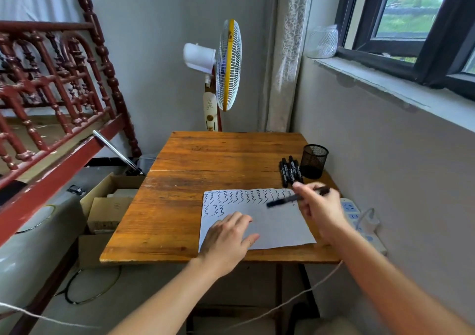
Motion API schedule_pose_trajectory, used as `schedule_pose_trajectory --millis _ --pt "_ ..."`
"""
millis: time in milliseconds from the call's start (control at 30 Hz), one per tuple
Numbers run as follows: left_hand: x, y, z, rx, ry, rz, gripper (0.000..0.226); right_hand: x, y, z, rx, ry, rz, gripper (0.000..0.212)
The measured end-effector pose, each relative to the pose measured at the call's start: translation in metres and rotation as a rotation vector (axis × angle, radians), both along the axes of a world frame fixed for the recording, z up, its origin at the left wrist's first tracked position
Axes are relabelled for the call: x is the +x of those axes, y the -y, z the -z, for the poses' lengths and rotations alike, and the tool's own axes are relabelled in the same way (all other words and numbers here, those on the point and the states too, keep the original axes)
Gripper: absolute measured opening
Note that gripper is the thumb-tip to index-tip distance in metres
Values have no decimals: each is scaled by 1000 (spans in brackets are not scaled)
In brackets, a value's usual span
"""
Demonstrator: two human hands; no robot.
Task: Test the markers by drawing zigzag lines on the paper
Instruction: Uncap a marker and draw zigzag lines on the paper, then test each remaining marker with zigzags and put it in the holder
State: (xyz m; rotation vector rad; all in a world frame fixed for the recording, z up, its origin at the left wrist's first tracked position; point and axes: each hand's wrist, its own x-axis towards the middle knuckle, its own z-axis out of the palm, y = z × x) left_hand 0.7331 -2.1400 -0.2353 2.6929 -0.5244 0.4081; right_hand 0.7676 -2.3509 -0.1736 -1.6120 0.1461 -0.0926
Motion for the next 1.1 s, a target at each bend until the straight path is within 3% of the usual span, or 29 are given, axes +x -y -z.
schedule_pose_trajectory --millis 233,433,567,733,867,967,1100 --pt "25 -37 64 139 -88 -79 36 138 63 -5 -107 55 445 17" --pt "37 -41 84 111 -22 -122 32 212 77 15 -518 -12 486 26" --pt "39 -42 88 110 -33 -131 31 235 78 38 -666 -126 402 32" --pt "40 -43 91 121 -16 -126 28 242 77 42 -702 -180 334 44" --pt "40 -44 92 129 -16 -120 27 227 62 37 -880 12 401 37" --pt "40 -44 92 131 -10 -124 27 218 33 49 -939 118 265 24" --pt "40 -43 91 125 -12 -128 28 215 -5 83 -1165 -148 33 35"
